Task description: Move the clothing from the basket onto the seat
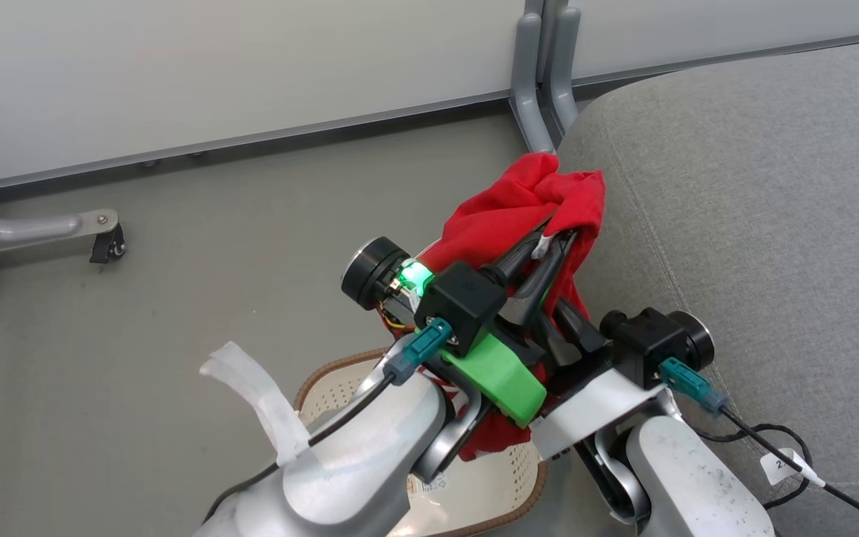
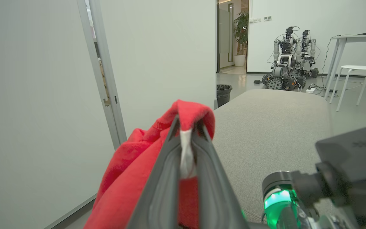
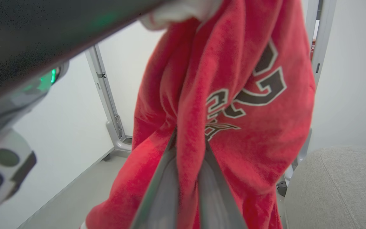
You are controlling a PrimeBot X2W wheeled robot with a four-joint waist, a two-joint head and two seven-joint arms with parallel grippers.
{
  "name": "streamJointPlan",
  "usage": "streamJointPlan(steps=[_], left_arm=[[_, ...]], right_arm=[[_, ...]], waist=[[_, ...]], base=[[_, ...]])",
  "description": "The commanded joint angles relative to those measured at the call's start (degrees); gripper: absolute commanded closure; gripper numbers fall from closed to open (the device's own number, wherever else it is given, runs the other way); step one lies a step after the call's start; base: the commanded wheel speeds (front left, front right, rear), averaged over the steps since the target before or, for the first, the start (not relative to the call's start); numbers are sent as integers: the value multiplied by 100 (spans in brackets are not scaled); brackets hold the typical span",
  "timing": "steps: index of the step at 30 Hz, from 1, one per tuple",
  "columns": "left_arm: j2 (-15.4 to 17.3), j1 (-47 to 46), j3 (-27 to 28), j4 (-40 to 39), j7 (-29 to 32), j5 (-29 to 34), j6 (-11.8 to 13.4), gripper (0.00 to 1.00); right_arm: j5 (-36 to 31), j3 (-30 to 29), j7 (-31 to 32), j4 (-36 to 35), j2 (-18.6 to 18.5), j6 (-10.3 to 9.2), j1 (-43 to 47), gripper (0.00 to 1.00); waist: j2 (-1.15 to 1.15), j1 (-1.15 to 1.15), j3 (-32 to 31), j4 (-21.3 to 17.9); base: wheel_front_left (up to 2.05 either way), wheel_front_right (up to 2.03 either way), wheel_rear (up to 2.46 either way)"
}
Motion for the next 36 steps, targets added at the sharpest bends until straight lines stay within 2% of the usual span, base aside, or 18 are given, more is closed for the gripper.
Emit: streamJointPlan(steps=[1, 21, 22, 23, 24, 36], left_arm=[[52, -20, 36, 54, -41, -17, 38, 100], [211, 129, 89, 137, -84, -174, 92, 100], [214, 122, 90, 149, -69, -169, 111, 80], [214, 116, 88, 155, -61, -166, 124, 55], [217, 97, 89, 149, -75, -125, 161, 0], [239, 95, 34, 180, -101, -138, 210, 0]], right_arm=[[-57, 6, -20, -55, -2, 0, 40, 100], [-208, -108, -20, -188, -2, 0, 260, 100], [-209, -105, -20, -194, -2, 0, 261, 100], [-214, -103, -20, -199, -3, 0, 262, 100], [-213, -104, -20, -201, -3, 0, 260, 100], [-205, -186, -20, -156, -3, 0, 349, 100]], waist=[[0, 0, -8, -6], [0, 0, 37, 30], [0, 0, 42, 30], [0, 0, 46, 30], [0, 0, 49, 31], [0, 0, -1, 32]], base=[[0, 0, 0], [0, 0, 0], [0, 0, 0], [0, 0, 0], [0, 0, 0], [0, 0, 0]])
